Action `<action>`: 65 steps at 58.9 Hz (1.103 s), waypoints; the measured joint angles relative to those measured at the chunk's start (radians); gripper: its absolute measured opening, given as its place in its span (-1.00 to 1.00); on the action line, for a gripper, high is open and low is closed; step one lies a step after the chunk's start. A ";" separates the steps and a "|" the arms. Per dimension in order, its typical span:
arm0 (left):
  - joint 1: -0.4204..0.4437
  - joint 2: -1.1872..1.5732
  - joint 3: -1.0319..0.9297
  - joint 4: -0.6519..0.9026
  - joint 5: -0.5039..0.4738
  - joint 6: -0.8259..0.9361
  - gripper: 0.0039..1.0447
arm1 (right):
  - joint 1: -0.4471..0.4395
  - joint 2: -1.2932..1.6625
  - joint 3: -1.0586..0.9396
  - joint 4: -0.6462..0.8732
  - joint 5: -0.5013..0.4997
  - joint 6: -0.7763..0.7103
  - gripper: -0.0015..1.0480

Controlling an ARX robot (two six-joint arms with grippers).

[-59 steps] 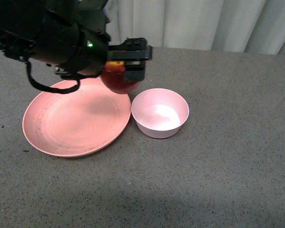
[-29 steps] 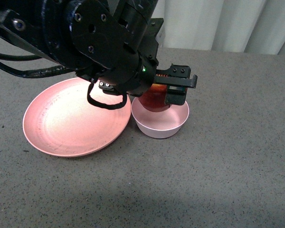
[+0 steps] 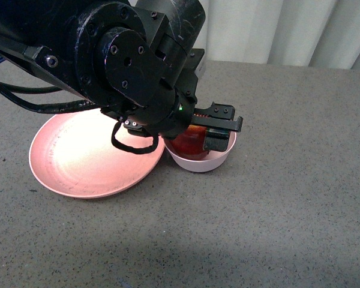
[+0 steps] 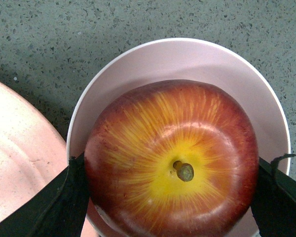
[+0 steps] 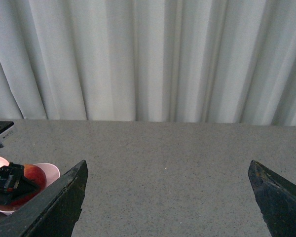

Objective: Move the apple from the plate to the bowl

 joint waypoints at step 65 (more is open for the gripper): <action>0.124 -0.517 -0.501 0.334 -0.306 -0.068 0.85 | 0.000 0.000 0.000 0.000 0.000 0.000 0.82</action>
